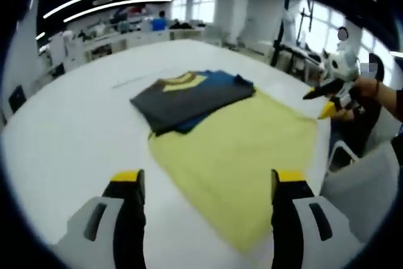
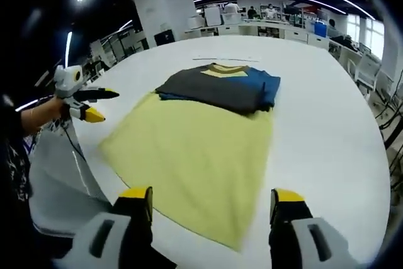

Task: Fold the garment on the visible template until the final outline fits inside the template.

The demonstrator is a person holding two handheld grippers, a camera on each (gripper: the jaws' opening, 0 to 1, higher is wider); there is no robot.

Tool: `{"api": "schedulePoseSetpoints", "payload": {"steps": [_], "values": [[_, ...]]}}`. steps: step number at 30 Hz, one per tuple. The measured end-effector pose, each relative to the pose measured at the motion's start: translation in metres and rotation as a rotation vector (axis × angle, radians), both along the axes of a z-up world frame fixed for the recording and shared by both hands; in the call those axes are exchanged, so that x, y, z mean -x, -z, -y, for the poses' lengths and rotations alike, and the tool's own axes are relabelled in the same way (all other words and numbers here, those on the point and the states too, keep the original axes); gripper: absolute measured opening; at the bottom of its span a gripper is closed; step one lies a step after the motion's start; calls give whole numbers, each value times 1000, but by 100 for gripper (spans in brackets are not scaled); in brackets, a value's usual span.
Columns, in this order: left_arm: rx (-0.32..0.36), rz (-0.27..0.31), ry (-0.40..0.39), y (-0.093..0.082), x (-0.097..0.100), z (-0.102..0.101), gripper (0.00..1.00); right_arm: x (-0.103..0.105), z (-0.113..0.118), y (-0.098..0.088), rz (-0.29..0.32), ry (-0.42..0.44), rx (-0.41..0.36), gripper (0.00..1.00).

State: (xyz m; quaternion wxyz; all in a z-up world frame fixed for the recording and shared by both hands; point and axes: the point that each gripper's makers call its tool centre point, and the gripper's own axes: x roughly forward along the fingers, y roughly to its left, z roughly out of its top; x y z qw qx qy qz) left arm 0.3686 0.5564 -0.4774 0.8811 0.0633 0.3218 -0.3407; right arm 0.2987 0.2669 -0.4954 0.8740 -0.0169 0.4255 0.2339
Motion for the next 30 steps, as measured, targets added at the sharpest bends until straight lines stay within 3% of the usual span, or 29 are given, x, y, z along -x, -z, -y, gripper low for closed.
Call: {"api": "schedulePoseSetpoints", "payload": {"steps": [8, 10, 14, 17, 28, 30], "values": [[-43, -80, -7, 29, 35, -4, 65, 14, 11, 15, -65, 56, 9, 63], [-52, -107, -35, 34, 42, -8, 57, 17, 15, 18, -82, 78, 7, 58], [-65, -125, -51, 39, 48, -12, 49, 22, 21, 26, -119, 105, 15, 44], [-70, -135, -63, 40, 51, -16, 42, 26, 24, 31, -146, 130, 16, 43], [-66, -223, -119, 52, 71, -18, 25, 29, 28, 38, -165, 193, 7, 22], [-41, -270, -143, 55, 76, -17, 20, 28, 29, 38, -160, 206, 2, 18]]}}
